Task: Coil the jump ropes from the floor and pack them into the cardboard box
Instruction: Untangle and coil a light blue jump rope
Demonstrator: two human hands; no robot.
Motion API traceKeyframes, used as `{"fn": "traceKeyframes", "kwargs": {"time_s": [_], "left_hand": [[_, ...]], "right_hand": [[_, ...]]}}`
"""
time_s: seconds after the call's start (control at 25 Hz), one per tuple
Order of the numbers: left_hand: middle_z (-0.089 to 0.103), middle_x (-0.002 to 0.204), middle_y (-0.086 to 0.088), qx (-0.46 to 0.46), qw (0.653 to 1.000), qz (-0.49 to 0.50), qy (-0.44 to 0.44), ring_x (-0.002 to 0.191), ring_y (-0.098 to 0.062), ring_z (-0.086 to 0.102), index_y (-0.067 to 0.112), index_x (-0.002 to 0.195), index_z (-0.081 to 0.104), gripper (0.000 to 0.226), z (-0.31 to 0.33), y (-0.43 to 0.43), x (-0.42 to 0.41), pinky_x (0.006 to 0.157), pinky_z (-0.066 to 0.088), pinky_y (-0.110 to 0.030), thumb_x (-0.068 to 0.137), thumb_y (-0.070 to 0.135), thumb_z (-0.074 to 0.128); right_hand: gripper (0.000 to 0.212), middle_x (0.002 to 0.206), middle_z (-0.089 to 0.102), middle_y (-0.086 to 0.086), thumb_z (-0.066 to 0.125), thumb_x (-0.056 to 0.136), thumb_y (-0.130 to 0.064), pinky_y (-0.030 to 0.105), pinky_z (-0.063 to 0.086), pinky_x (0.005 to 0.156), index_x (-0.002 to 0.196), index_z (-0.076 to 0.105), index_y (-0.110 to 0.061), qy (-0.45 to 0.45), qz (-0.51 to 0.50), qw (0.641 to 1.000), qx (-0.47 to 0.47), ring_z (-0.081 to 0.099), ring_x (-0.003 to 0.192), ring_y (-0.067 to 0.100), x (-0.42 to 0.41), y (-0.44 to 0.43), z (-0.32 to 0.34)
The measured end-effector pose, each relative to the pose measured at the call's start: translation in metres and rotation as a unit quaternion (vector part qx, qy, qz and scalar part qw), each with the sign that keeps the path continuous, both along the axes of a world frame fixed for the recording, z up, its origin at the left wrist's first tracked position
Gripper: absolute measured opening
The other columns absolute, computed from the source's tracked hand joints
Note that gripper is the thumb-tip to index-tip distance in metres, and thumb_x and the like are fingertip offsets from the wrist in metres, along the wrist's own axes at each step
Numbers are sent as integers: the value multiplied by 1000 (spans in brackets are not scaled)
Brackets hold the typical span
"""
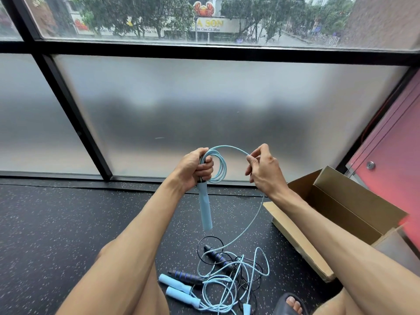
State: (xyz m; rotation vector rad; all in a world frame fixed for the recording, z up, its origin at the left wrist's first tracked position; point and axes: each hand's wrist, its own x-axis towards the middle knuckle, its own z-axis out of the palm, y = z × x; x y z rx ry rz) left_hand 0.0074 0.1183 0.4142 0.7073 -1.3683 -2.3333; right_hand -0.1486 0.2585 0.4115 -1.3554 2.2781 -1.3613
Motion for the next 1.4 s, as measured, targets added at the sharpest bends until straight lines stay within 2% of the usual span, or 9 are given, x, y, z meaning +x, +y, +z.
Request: {"fn": "traceKeyframes", "kwargs": {"time_s": [0.2, 0.44, 0.64, 0.76, 0.96, 1.04, 1.16, 1.32, 1.4], "left_hand": [[21, 45, 6, 49, 994, -71, 73, 40, -11, 16, 18, 65, 35, 41, 8, 6, 1, 46, 22, -27, 103, 35, 33], [42, 65, -2, 64, 987, 21, 143, 55, -16, 42, 10, 87, 50, 30, 8, 11, -8, 63, 38, -30, 104, 24, 29], [57, 74, -9, 37, 961, 206, 180, 65, -22, 61, 3, 91, 55, 26, 2, 3, -12, 67, 57, -32, 106, 19, 40], [63, 69, -10, -42, 940, 305, 148, 61, -22, 66, 1, 89, 56, 23, -5, -5, -12, 69, 60, -35, 104, 14, 46], [67, 68, -12, -297, 884, 360, 16, 58, -26, 67, -3, 90, 56, 25, -17, -7, -15, 63, 60, -35, 103, 17, 49], [66, 66, -10, -355, 866, 352, -31, 56, -24, 66, 1, 87, 55, 23, -20, -9, -14, 60, 59, -35, 102, 18, 50], [68, 65, -8, -446, 841, 272, -140, 53, -19, 67, 3, 86, 56, 22, -27, -13, -11, 56, 56, -32, 101, 19, 52], [64, 57, -7, -443, 864, 82, -224, 40, -7, 57, 8, 76, 56, 26, -30, -10, -11, 51, 48, -25, 100, 15, 51], [59, 54, -6, -413, 878, -7, -243, 38, -9, 54, 9, 74, 57, 31, -27, -3, -11, 45, 44, -21, 103, 16, 47]], "right_hand": [[18, 69, 64, 6, 54, 99, -24, 49, 55, 62, 84, 52, -14, 46, -47, 994, 86, 61, 62, 26, -13, 0, -9], [15, 67, 59, 17, 44, 105, -16, 55, 57, 56, 102, 45, -1, -211, 81, 958, 174, 58, 49, 30, 17, -2, -10], [16, 73, 63, 19, 45, 104, -14, 52, 60, 62, 114, 40, -2, -302, 171, 907, 239, 64, 59, 31, 25, 8, -5], [19, 76, 64, 20, 51, 102, -13, 51, 60, 68, 113, 43, -1, -313, 217, 887, 262, 66, 65, 34, 29, 12, -1], [13, 80, 66, 23, 55, 100, -11, 50, 59, 75, 104, 45, -4, -263, 249, 879, 309, 71, 72, 34, 36, 15, 1], [11, 80, 66, 25, 55, 100, -8, 52, 60, 74, 104, 46, -2, -259, 246, 885, 298, 71, 72, 36, 34, 15, 0], [11, 75, 63, 20, 57, 98, -8, 38, 57, 53, 99, 52, 2, -213, 229, 919, 241, 63, 58, 28, 28, 11, 3], [16, 64, 59, 0, 62, 96, -19, 23, 41, 52, 89, 68, -6, -22, 193, 968, 159, 48, 52, 8, 21, 6, 7], [19, 62, 56, -7, 61, 97, -21, 17, 31, 52, 87, 72, -8, 26, 176, 978, 112, 42, 51, 2, 19, 5, 10]]}}
